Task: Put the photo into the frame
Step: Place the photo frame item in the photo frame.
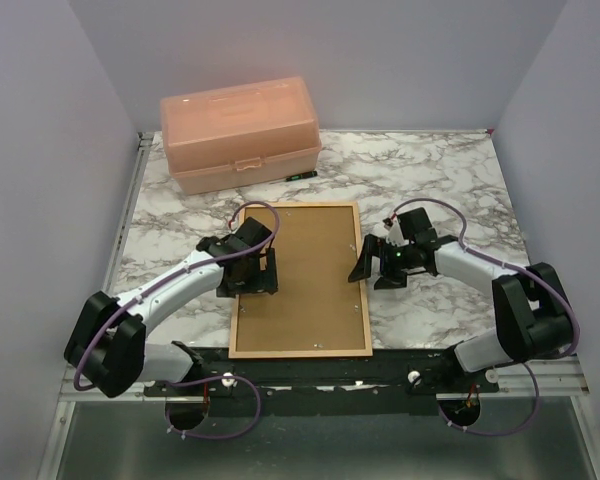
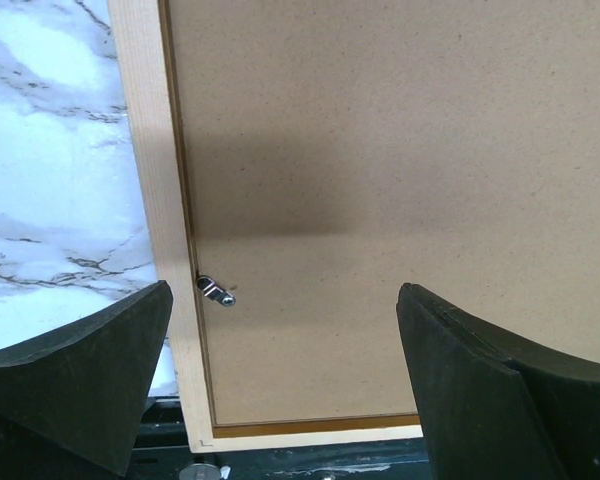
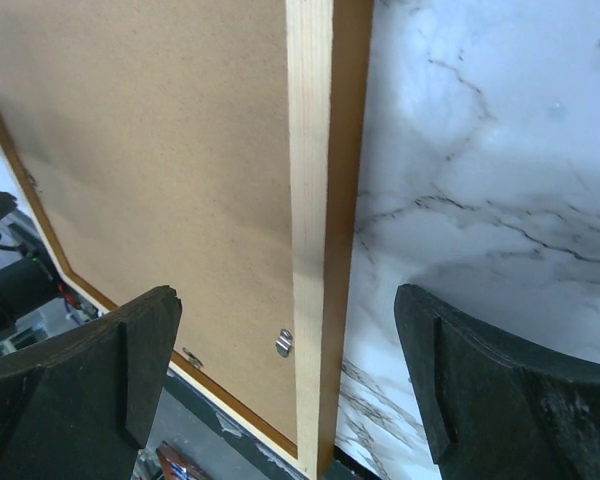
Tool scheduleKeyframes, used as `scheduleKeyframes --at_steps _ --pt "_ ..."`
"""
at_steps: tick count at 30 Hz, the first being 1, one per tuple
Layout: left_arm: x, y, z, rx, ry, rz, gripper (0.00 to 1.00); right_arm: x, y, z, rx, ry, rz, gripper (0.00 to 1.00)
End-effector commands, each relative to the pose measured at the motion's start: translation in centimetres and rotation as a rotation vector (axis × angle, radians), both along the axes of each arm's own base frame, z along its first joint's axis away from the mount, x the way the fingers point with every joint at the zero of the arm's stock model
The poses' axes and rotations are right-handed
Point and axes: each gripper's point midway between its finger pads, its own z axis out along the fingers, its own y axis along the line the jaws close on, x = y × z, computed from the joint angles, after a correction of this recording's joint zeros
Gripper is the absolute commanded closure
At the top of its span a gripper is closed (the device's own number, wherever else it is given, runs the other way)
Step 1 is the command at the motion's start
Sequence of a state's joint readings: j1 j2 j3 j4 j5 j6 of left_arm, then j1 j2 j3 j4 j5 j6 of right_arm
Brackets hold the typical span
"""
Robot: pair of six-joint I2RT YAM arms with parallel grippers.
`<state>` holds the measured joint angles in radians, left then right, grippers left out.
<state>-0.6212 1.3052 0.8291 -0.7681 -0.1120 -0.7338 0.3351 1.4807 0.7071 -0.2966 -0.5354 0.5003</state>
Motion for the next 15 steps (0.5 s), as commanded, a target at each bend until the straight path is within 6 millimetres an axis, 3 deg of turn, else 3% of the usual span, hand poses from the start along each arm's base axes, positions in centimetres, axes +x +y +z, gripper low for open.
scheduleKeyframes --at_steps 1,6,15 --pt "0.1 -0.7 0.2 -0.078 -0.012 0.004 0.02 -2.1 -2.5 -1.8 -0.179 0.061 -0.051 0.03" --pt "0.2 -0.5 -0.4 -0.208 -0.013 0.045 0.02 -3.5 -2.6 -2.1 -0.252 0.067 -0.045 0.04" --pt "0.0 2.6 -0.6 -0.289 -0.066 0.146 0.02 -5.2 -2.1 -2.5 -0.375 0.043 -0.025 0.07"
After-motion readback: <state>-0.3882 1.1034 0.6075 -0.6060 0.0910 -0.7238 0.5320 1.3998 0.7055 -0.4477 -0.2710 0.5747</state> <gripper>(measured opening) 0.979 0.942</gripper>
